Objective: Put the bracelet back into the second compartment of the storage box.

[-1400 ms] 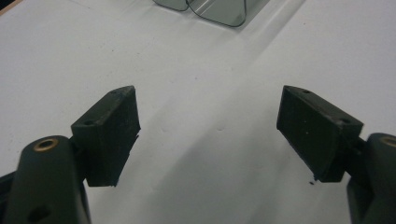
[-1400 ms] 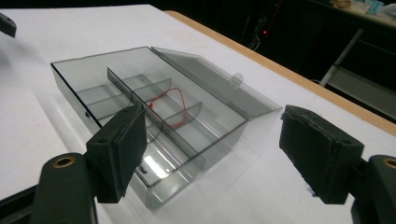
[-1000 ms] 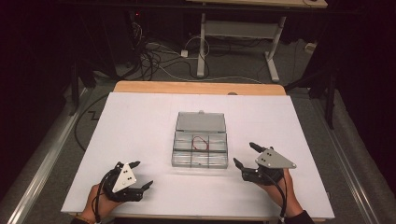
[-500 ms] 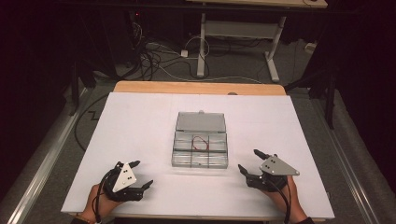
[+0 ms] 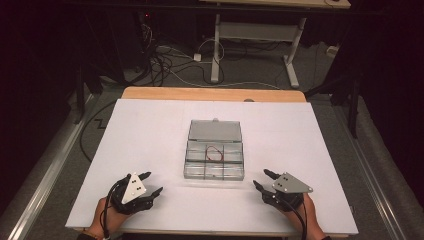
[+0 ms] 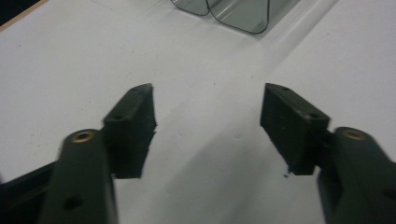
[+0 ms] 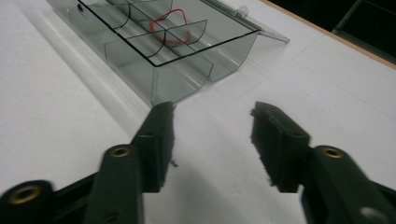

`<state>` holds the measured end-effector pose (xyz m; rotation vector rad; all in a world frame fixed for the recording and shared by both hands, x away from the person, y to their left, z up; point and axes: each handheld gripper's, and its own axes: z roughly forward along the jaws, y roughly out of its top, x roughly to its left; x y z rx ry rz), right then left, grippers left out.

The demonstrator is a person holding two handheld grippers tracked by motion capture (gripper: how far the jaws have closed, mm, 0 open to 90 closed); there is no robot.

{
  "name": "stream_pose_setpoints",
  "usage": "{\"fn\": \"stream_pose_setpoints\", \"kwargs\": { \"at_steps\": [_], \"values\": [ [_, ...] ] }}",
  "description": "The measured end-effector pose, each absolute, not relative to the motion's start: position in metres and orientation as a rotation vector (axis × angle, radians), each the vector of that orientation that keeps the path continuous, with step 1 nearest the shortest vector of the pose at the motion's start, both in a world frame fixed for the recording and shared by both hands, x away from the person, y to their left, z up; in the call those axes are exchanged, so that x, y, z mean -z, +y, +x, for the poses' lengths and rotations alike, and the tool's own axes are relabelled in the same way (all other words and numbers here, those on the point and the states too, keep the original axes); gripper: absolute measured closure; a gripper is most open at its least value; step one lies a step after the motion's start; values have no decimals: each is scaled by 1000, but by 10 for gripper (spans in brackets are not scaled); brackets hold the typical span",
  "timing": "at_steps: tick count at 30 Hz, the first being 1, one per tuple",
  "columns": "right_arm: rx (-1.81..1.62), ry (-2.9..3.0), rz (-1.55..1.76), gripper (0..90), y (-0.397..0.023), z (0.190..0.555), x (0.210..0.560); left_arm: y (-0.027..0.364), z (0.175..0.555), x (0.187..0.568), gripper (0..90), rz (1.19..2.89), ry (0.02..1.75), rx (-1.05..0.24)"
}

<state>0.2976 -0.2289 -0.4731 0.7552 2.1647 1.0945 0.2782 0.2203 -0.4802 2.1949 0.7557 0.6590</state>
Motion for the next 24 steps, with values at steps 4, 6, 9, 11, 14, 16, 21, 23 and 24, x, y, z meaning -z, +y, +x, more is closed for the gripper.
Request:
{"fn": "stream_pose_setpoints", "kwargs": {
  "at_steps": [4,6,9,11,14,16,21,23,24],
  "values": [
    [-1105,2175,735,751,-229,296,471,220,278,478,666,2208,751,-636],
    [-1102,2184,721,830,-229,296,471,220,279,476,746,2220,733,-644],
    [-1098,2187,707,889,-228,296,470,221,279,476,834,2230,730,-631],
    [-1097,2187,701,900,-228,296,470,221,279,476,873,2233,728,-631],
    [-1093,2190,694,900,-229,297,470,222,280,476,874,2228,734,-609],
    [-1092,2191,694,900,-230,298,470,222,280,476,874,2232,713,-620],
    [-1095,2181,701,900,-234,302,469,222,279,477,873,2253,680,-606],
    [-1101,2172,706,900,-235,302,468,222,278,477,872,2261,673,-610],
    [-1102,2168,706,900,-236,302,468,222,278,477,872,2259,672,-606]
  ]
}}
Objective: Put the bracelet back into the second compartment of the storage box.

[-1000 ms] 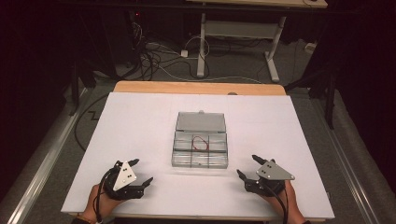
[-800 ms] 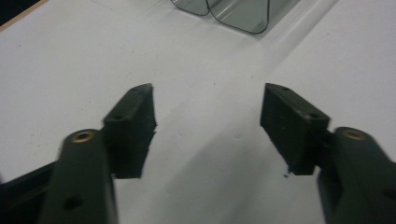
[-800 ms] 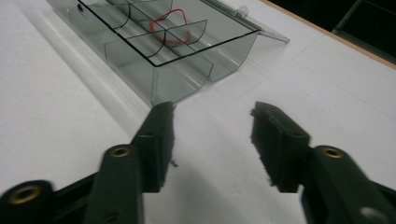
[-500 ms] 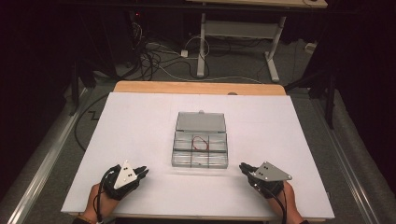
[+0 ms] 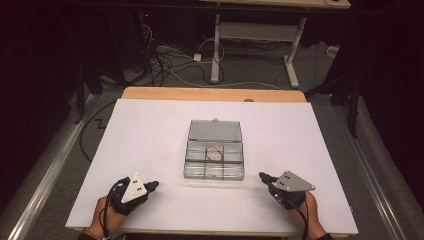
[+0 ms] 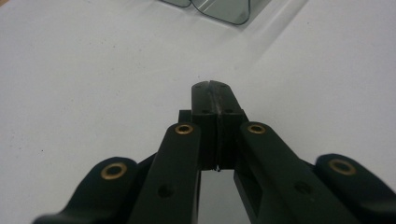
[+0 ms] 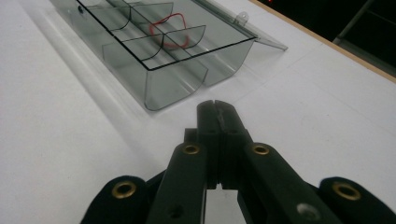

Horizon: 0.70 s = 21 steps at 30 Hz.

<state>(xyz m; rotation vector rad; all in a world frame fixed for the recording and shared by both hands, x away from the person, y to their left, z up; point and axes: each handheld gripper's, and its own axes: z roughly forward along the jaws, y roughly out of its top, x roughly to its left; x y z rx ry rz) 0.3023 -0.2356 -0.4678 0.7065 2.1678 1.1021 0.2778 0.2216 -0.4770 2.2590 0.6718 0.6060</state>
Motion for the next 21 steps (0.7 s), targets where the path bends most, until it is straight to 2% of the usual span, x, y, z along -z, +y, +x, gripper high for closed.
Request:
{"fn": "stream_pose_setpoints", "kwargs": {
  "at_steps": [21],
  "values": [
    [-1082,2179,697,900,-234,311,468,220,280,482,872,2301,677,-594]
  ]
}}
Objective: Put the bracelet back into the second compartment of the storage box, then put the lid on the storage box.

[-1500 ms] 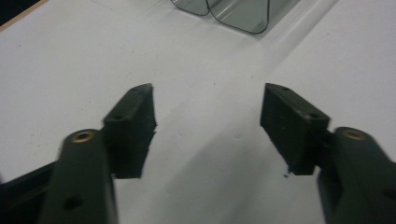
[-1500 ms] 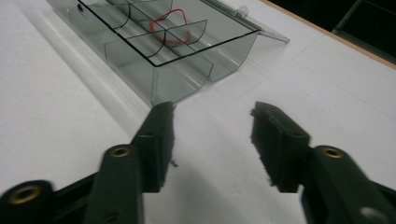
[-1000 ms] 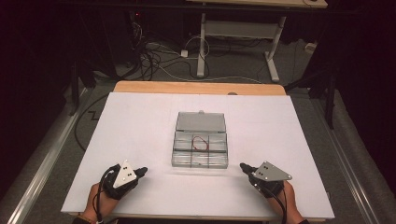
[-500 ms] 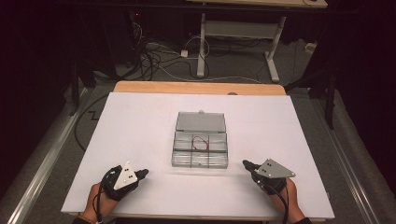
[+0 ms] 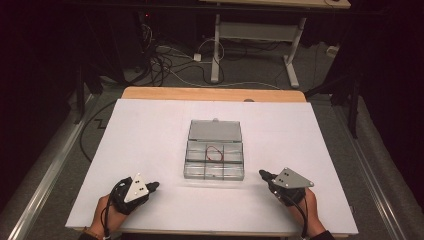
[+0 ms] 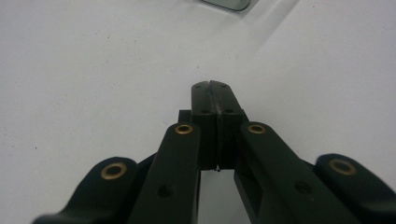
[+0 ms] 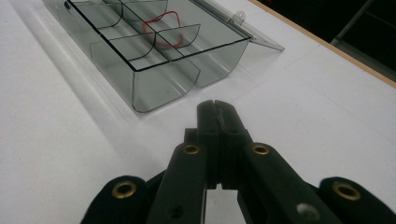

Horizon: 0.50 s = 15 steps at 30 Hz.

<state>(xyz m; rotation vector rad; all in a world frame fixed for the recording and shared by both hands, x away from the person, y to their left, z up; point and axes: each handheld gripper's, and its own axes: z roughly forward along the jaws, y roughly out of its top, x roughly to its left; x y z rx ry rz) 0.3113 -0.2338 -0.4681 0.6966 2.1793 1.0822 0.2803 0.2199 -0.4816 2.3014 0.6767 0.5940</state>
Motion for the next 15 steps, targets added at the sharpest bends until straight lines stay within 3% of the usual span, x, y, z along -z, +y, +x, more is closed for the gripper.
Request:
{"fn": "stream_pose_setpoints", "kwargs": {
  "at_steps": [15],
  "values": [
    [-1062,2199,699,900,-232,319,472,218,287,483,872,2318,676,-586]
  ]
}}
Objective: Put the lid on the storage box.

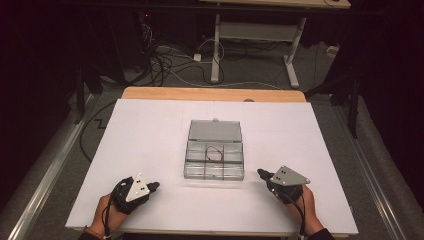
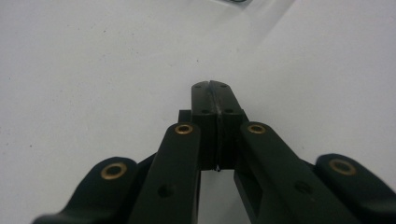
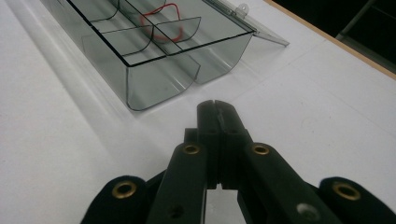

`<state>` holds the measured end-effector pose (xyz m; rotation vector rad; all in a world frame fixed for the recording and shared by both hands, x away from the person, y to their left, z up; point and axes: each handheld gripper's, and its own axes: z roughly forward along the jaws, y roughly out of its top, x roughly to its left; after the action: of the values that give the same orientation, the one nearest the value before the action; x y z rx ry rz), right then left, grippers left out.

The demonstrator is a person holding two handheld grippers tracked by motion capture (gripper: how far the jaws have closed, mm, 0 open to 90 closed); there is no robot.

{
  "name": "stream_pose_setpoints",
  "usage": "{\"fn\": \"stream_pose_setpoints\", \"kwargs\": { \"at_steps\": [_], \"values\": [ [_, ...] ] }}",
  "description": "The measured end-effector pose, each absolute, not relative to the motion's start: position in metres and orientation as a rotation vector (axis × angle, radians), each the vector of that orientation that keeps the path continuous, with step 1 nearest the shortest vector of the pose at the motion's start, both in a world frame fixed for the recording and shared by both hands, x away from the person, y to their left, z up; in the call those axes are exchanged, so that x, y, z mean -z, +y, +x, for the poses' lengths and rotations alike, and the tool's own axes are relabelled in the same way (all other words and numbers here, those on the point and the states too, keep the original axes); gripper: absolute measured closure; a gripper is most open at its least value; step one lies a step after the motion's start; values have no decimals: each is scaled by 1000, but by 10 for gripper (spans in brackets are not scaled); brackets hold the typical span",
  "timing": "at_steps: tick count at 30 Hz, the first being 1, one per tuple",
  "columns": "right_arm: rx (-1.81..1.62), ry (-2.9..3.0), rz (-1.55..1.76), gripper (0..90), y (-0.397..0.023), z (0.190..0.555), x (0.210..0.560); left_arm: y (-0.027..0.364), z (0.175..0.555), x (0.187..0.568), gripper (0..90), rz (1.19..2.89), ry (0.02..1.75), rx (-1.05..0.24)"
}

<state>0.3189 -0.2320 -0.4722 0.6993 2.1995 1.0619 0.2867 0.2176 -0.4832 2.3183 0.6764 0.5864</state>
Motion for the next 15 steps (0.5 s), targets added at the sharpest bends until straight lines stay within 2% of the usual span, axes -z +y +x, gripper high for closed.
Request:
{"fn": "stream_pose_setpoints", "kwargs": {
  "at_steps": [15],
  "values": [
    [-1074,2217,744,900,-240,341,467,208,321,476,872,2285,679,-551]
  ]
}}
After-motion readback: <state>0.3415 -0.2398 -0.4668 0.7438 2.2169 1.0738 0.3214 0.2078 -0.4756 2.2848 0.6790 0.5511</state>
